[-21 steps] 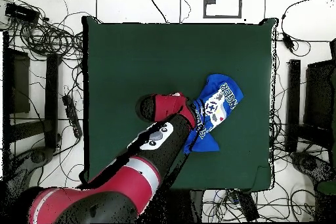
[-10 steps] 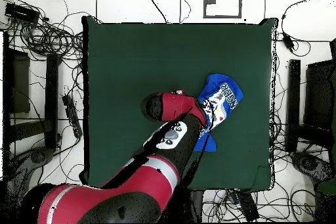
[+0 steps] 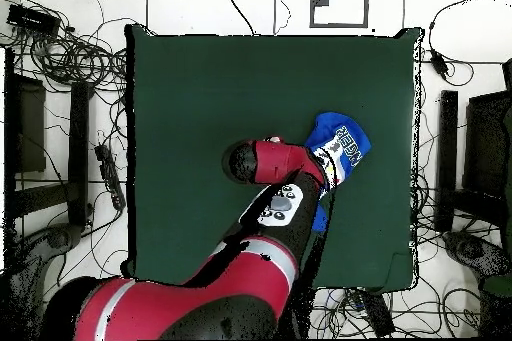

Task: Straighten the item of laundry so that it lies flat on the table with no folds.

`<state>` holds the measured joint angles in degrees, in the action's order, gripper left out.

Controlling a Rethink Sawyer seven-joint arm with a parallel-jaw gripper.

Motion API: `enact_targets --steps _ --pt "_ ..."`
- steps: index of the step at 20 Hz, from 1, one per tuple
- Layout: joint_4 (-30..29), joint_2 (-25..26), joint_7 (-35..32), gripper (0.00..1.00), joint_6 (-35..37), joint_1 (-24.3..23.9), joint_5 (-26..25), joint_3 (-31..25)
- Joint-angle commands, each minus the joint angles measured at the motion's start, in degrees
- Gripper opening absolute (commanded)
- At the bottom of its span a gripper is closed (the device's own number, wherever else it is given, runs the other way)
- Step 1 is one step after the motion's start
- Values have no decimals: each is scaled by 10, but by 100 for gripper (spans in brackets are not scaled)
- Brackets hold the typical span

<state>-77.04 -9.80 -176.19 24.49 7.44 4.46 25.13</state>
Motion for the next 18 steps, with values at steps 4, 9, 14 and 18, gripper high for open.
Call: enact_targets --steps 4,9,14,18 --pt "16 40 49 0 23 7 -18 -143" --pt "54 45 36 0 69 42 -41 -97" --pt "58 39 34 0 72 41 -50 -107" --pt "61 41 31 0 76 42 -49 -113"
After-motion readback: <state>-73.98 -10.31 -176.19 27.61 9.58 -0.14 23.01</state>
